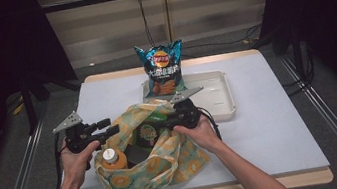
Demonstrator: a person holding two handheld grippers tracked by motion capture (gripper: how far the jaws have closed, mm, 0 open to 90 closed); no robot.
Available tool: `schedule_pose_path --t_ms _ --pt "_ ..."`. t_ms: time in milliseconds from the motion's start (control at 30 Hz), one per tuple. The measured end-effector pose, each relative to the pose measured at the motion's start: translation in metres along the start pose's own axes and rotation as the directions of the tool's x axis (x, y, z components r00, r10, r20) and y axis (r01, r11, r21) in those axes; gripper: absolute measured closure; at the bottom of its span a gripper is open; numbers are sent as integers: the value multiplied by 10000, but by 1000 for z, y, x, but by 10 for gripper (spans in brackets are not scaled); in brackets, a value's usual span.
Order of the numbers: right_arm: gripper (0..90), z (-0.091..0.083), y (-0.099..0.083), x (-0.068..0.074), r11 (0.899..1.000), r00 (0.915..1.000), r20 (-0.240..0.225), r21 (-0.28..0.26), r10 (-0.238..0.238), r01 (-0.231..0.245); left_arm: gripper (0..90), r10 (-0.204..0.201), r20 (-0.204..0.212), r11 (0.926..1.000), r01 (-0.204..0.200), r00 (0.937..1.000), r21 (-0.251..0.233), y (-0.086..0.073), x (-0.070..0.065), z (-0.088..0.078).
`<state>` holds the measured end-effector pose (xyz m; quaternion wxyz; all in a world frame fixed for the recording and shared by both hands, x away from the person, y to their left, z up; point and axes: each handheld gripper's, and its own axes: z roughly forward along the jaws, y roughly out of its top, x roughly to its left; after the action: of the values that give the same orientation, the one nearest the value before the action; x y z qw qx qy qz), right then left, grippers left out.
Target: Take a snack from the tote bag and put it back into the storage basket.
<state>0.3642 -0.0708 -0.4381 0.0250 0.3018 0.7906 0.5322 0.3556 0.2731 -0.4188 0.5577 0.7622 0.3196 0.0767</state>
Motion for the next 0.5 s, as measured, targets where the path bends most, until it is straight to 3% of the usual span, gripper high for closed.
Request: schedule_pose_path --t_ms 167,267,333,367,467,500 --pt "726 -4 6 3 9995 9999 28 -283 -151 152 294 240 32 9983 -241 9997 524 1 0 13" --pt "736 -3 8 6 9992 9996 15 -268 -287 287 275 432 48 9959 -434 9991 794 2 -2 20" --pt "738 -3 8 7 9990 9993 -55 -242 -374 372 379 560 150 9940 -572 9983 935 2 -3 22" --pt "738 -3 8 7 9990 9992 -45 -234 -394 392 484 574 213 9933 -592 9981 992 3 -2 23" --pt "739 -4 8 8 9986 9988 -117 -229 -484 482 779 11 589 9974 -53 9983 719 5 2 21" --pt "739 -4 7 8 9986 9988 -127 -242 -478 474 824 -48 556 9979 12 9984 642 6 3 20"
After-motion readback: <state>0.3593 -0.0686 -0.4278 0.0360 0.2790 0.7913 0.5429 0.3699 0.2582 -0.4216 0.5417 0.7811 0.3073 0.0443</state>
